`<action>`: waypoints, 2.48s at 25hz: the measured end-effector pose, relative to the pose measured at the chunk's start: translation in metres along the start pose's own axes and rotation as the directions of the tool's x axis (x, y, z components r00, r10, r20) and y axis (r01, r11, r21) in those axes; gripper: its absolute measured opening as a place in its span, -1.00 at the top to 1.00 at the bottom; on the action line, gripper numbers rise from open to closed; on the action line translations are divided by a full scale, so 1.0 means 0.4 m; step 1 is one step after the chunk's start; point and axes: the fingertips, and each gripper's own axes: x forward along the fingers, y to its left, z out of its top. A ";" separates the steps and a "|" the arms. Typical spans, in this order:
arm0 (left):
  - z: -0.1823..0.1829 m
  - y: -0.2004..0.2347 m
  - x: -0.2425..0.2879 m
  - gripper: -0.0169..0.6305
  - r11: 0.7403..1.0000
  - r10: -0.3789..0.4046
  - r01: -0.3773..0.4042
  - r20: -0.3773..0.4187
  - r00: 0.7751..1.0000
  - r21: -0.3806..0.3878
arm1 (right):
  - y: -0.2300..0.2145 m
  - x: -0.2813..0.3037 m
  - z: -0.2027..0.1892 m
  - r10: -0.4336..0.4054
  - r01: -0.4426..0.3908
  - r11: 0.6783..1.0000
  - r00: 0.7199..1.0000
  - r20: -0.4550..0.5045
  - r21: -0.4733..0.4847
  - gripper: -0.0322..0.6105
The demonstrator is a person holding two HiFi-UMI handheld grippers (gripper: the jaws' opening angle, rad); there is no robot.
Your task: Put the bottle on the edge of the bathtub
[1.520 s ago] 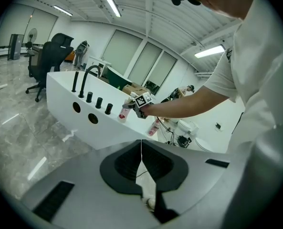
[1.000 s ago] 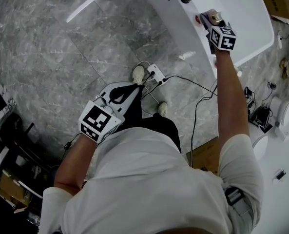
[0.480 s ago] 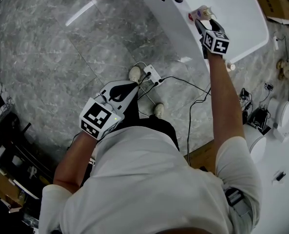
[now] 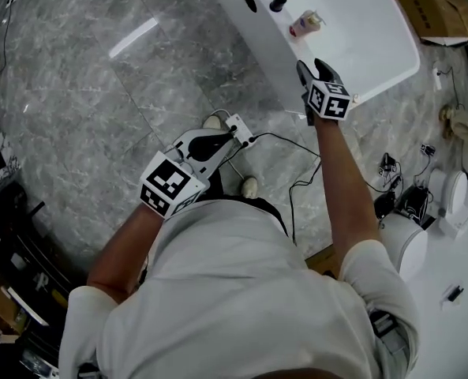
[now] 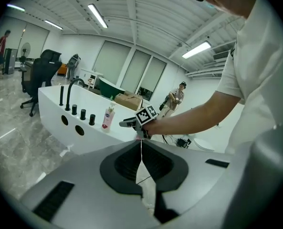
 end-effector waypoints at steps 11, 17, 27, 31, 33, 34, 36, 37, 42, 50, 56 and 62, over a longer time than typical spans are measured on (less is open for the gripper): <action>0.023 -0.171 -0.008 0.89 0.995 0.036 -0.039 0.041 0.999 0.087 | 0.170 -0.342 -0.070 0.136 -0.135 0.991 0.988 0.069 -0.020 0.67; 0.035 -0.263 -0.026 0.89 0.991 0.067 -0.074 0.073 0.995 0.111 | 0.250 -0.549 -0.099 0.211 -0.206 0.976 0.975 0.076 -0.068 0.84; -0.026 -0.389 -0.109 0.89 0.988 0.130 -0.138 0.112 0.985 0.068 | 0.351 -0.796 -0.173 0.300 -0.290 0.947 0.952 0.062 -0.136 0.87; -0.051 -0.426 -0.122 0.89 0.988 0.141 -0.149 0.121 0.982 0.052 | 0.368 -0.863 -0.173 0.319 -0.305 0.943 0.943 0.096 -0.137 0.87; -0.052 -0.446 -0.123 0.89 0.987 0.142 -0.150 0.130 0.981 0.058 | 0.372 -0.888 -0.172 0.325 -0.308 0.940 0.939 0.110 -0.145 0.88; -0.052 -0.456 -0.124 0.89 0.987 0.141 -0.150 0.135 0.981 0.061 | 0.375 -0.899 -0.173 0.329 -0.311 0.939 0.938 0.114 -0.150 0.88; -0.051 -0.476 -0.126 0.89 0.987 0.138 -0.149 0.142 0.980 0.067 | 0.385 -0.918 -0.173 0.339 -0.319 0.934 0.933 0.123 -0.159 0.88; -0.051 -0.484 -0.125 0.89 0.987 0.136 -0.147 0.143 0.980 0.071 | 0.390 -0.926 -0.171 0.343 -0.321 0.933 0.930 0.130 -0.163 0.88; -0.052 -0.522 -0.115 0.89 0.986 0.121 -0.135 0.144 0.982 0.092 | 0.408 -0.960 -0.169 0.358 -0.332 0.928 0.921 0.151 -0.170 0.88; -0.052 -0.540 -0.102 0.89 0.986 0.116 -0.131 0.144 0.983 0.100 | 0.397 -0.980 -0.171 0.352 -0.326 0.931 0.920 0.172 -0.163 0.88; -0.050 -0.534 -0.098 0.89 0.987 0.114 -0.129 0.141 0.983 0.100 | 0.398 -0.983 -0.162 0.353 -0.326 0.931 0.918 0.183 -0.163 0.88; -0.054 -0.532 -0.092 0.89 0.988 0.113 -0.126 0.136 0.984 0.092 | 0.395 -0.983 -0.164 0.352 -0.325 0.931 0.919 0.179 -0.164 0.88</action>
